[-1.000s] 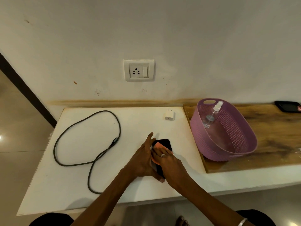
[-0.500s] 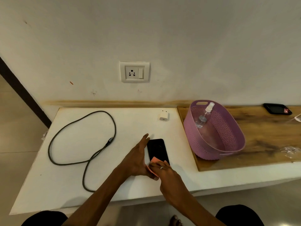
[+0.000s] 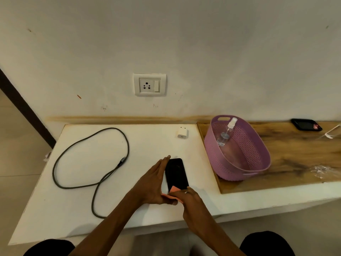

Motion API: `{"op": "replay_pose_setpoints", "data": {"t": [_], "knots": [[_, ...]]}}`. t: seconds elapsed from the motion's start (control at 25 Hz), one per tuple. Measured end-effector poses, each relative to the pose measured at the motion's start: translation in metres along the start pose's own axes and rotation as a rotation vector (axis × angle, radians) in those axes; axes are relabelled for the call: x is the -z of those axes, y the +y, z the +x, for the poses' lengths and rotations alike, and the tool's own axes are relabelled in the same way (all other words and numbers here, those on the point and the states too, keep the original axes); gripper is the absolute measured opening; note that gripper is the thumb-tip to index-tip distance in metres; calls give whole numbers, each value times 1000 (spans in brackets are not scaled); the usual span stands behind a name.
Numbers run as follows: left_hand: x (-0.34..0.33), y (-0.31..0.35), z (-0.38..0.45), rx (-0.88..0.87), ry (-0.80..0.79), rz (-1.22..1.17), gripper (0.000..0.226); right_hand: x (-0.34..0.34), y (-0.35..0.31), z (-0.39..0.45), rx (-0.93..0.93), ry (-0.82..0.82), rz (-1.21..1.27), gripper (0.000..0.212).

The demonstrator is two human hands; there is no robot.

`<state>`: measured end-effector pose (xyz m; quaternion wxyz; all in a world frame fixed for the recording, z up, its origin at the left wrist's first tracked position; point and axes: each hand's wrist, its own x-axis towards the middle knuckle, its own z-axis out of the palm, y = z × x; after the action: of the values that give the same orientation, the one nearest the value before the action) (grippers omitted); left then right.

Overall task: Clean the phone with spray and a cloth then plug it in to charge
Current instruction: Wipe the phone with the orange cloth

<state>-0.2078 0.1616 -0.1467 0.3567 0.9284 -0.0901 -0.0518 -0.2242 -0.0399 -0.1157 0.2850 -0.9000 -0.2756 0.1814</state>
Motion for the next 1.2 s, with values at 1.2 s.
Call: {"op": "replay_pose_setpoints", "data": {"t": [1.2], "knots": [[-4,7,7,240,-30,-44,154,12,28,-2,-225,98,3,55]]}}
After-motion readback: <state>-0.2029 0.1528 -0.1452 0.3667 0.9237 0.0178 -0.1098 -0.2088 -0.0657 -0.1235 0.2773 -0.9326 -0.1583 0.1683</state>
